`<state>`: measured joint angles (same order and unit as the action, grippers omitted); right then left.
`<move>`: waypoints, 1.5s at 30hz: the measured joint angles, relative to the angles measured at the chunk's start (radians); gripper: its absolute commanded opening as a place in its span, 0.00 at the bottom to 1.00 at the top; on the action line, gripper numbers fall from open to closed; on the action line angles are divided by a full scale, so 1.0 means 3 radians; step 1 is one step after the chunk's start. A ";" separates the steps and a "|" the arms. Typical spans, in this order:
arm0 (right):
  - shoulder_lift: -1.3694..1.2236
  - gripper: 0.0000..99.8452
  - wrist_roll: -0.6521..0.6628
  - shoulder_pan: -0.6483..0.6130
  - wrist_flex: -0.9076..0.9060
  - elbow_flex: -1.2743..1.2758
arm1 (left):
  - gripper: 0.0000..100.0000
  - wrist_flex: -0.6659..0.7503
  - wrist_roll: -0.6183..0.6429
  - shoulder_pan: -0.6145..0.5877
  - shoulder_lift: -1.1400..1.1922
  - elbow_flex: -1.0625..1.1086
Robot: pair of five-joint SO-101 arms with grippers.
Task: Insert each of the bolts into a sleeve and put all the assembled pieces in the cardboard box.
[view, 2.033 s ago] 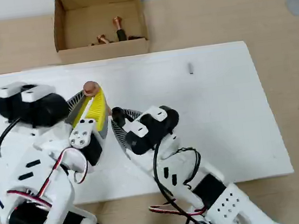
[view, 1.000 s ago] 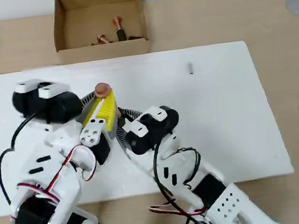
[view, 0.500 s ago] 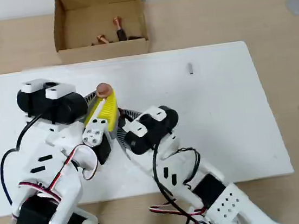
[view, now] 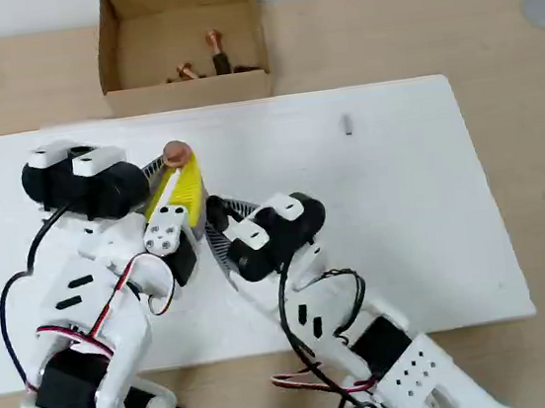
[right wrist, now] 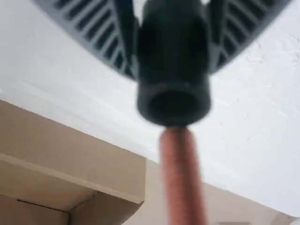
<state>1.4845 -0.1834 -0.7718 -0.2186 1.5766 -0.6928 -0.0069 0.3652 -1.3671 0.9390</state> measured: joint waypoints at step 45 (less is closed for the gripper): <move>-0.0005 0.01 0.0000 -0.0015 -0.0005 0.0010 | 0.01 -0.0527 0.0123 0.0061 -0.0015 -0.0245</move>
<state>1.4830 -0.1834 -0.7764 -0.2202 1.5796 -0.8508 0.0299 0.3836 -1.3717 0.8654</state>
